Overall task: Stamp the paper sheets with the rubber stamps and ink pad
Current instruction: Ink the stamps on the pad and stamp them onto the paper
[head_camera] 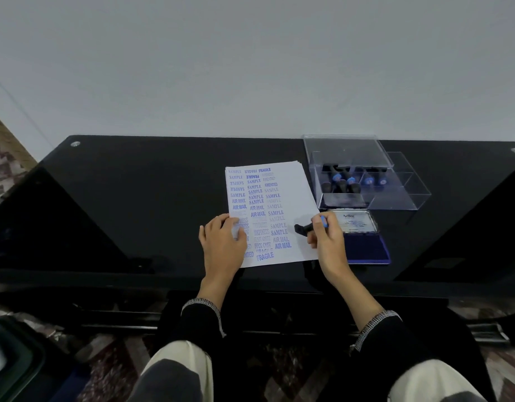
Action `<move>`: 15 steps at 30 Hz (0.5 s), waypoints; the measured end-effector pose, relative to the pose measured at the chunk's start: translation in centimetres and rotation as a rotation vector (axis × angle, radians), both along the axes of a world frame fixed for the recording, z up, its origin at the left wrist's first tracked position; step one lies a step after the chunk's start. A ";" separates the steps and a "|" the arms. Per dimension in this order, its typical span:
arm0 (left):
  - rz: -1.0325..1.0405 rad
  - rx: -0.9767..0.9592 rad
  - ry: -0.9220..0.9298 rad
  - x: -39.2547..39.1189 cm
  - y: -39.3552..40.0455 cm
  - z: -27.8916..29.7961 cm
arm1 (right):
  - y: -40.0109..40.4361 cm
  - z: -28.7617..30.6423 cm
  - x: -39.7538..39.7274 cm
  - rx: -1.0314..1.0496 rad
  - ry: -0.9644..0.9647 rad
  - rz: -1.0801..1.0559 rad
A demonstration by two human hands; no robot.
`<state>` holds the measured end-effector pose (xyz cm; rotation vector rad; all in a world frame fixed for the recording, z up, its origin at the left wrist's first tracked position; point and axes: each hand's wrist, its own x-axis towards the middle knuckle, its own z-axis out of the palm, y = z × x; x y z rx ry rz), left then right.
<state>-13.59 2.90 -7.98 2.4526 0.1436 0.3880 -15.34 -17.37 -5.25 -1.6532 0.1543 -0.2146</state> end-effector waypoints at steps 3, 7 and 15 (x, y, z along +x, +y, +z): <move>0.004 0.068 0.016 0.0 -0.2 0.1 | -0.2 0.3 -0.4 -0.039 -0.025 0.039; 0.005 0.236 0.080 0.0 -0.7 0.8 | -1.2 1.1 -0.9 -0.125 -0.077 0.033; -0.187 0.259 0.116 0.8 -5.7 2.0 | -6.1 4.0 -0.6 -0.228 -0.115 -0.113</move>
